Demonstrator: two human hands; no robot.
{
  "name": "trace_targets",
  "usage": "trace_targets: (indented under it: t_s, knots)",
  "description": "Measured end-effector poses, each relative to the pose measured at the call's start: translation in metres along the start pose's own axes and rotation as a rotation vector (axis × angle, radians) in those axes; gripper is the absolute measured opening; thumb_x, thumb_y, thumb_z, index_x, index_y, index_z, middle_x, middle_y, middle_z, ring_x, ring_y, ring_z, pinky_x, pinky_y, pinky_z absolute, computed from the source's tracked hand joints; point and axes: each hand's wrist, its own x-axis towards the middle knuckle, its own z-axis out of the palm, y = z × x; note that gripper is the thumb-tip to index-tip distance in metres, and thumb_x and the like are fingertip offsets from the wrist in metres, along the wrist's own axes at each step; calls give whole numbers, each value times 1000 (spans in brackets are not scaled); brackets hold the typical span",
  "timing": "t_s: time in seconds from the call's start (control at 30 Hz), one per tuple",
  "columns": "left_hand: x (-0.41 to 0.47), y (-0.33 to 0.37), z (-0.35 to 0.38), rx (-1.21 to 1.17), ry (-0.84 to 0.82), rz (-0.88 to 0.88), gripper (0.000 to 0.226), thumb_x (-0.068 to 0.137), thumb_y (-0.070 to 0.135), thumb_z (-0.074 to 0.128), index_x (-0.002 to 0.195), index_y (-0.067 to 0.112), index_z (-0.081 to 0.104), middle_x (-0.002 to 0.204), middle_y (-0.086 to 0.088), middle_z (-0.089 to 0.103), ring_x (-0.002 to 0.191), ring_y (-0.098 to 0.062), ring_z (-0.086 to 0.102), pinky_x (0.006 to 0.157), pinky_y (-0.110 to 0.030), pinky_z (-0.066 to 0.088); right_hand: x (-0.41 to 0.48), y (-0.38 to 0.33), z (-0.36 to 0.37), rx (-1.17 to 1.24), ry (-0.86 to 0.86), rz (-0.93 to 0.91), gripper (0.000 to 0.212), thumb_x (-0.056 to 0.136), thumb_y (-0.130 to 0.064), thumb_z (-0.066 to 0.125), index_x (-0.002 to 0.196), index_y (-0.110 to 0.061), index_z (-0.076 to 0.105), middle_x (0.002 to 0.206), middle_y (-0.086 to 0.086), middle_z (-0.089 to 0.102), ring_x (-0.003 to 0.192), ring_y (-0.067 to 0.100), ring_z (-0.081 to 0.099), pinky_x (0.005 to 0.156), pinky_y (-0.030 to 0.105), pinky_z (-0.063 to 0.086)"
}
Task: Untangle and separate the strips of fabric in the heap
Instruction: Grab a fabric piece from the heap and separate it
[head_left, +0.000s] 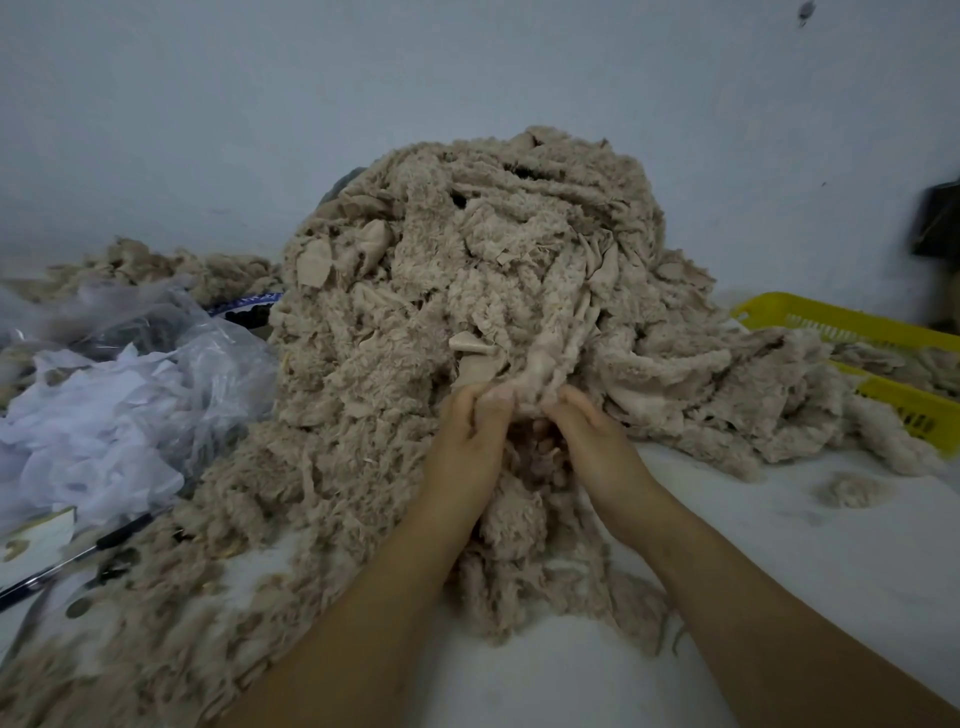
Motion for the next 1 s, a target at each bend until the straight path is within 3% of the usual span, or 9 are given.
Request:
trace_targets:
  t_s: [0.1,0.23,0.37,0.5,0.6,0.67,0.73,0.87,1.0]
  knots:
    - [0,1,3,55,-49,110,24,95,47,55,101,26,67,108,6,60,97,6,57,81,-8,45,-3,-2,1,-173,-47,-105,24,101,-32,43,93,-37,66,96,-11,68,96,7,62,90,27,47]
    - [3,2,0,-9,27,-6,37,97,35,60,99,-2,67,101,-25,66,96,-36,64,88,-51,53,-7,-2,6,-294,-115,-223,35,103,-25,44,68,-33,46,64,-18,49,61,-2,43,57,13,36]
    - [4,2,-4,-259,127,-168,27,101,32,55,92,13,73,88,-1,75,83,-21,70,76,-31,57,-8,-2,10,-302,-174,-253,31,102,-24,44,73,-17,37,62,-12,36,56,3,33,52,16,32]
    - [12,6,-8,-684,121,-428,27,104,25,48,105,6,66,96,-16,69,81,-25,66,69,-31,54,-9,-3,7,-275,-162,-181,28,102,-27,44,78,-13,42,76,15,44,64,10,42,58,24,34]
    - [16,8,-17,-913,154,-559,36,106,34,43,89,10,63,81,-11,72,65,-21,71,62,-33,56,-10,-2,6,-265,-149,-158,28,102,-30,45,77,-18,45,76,6,48,66,9,43,57,21,35]
    - [15,9,-17,-841,129,-541,46,100,53,46,89,12,65,85,-8,74,72,-21,74,65,-35,59,-9,0,6,-278,-145,-164,27,102,-33,45,78,-20,46,75,4,52,66,7,45,57,19,36]
    - [13,9,-15,-510,50,-439,58,88,73,50,103,20,69,102,-1,74,93,-17,71,79,-37,58,-8,1,7,-284,-136,-176,28,102,-36,45,80,-19,46,81,11,53,66,9,46,59,21,36]
    - [8,0,-8,-84,-17,-201,20,91,39,67,89,19,64,74,13,68,60,7,61,52,-11,46,-6,0,5,-183,-83,-130,27,101,-32,46,77,-20,49,72,5,50,66,14,47,61,31,38]
    - [10,1,-12,-363,18,-318,19,99,26,58,100,12,71,94,-5,76,81,-13,70,68,-26,56,-5,2,5,-191,-90,-118,30,98,-29,47,69,-24,49,70,0,52,64,12,45,58,28,37]
